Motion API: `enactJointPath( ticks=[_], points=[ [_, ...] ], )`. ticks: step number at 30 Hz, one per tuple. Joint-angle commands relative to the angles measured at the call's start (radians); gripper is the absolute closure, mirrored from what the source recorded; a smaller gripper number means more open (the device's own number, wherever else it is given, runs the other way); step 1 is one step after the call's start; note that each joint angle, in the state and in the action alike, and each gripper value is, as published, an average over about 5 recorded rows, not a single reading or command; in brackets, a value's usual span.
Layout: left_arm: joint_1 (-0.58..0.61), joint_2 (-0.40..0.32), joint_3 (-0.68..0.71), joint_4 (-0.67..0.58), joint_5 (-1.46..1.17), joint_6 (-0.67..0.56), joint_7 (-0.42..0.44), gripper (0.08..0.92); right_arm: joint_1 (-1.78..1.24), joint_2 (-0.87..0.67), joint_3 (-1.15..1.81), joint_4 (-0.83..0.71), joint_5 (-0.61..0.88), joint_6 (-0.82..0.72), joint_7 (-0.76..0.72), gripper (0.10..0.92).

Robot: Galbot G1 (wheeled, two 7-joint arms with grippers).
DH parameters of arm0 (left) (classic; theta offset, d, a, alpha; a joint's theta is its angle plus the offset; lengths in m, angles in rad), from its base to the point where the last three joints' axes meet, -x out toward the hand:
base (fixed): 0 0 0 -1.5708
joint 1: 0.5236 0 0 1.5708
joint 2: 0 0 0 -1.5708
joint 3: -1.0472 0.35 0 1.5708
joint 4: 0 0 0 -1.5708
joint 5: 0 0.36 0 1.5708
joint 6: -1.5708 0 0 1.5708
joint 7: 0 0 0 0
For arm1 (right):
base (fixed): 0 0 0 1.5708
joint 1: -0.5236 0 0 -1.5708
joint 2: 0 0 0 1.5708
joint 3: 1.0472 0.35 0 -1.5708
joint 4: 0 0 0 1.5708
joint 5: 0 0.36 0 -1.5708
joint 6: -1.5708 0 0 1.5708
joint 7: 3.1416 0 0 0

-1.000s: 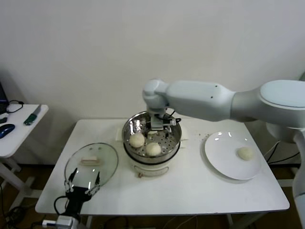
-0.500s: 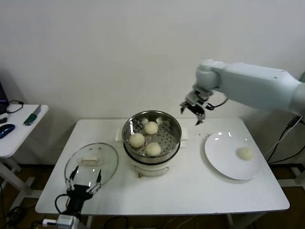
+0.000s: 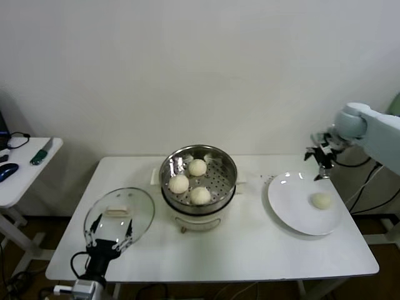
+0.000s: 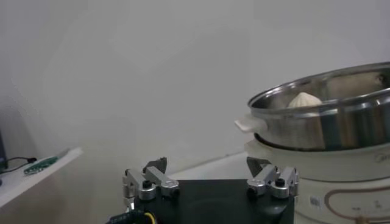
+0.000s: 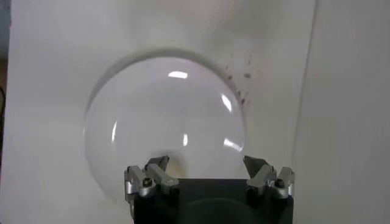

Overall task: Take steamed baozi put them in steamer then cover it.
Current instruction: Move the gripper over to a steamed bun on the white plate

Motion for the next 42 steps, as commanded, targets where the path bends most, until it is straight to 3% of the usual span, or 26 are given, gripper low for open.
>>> enactJointPath(
  ticks=[1, 14, 42],
  points=[
    [0.008, -0.012, -0.001, -0.005, 0.004, 0.005, -0.001, 0.177, -0.377, -0.073, 0.406, -0.207, -0.221, 0.099, -0.025, 0.203],
    [0.015, -0.036, -0.007, 0.003, 0.020, 0.005, -0.006, 0.177, -0.472, 0.123, 0.615, -0.448, -0.374, 0.178, -0.042, 0.203],
    [0.014, -0.040, -0.009, 0.030, 0.025, 0.002, -0.023, 0.177, -0.457, 0.336, 0.787, -0.718, -0.610, 0.260, -0.040, 0.203]
  ],
)
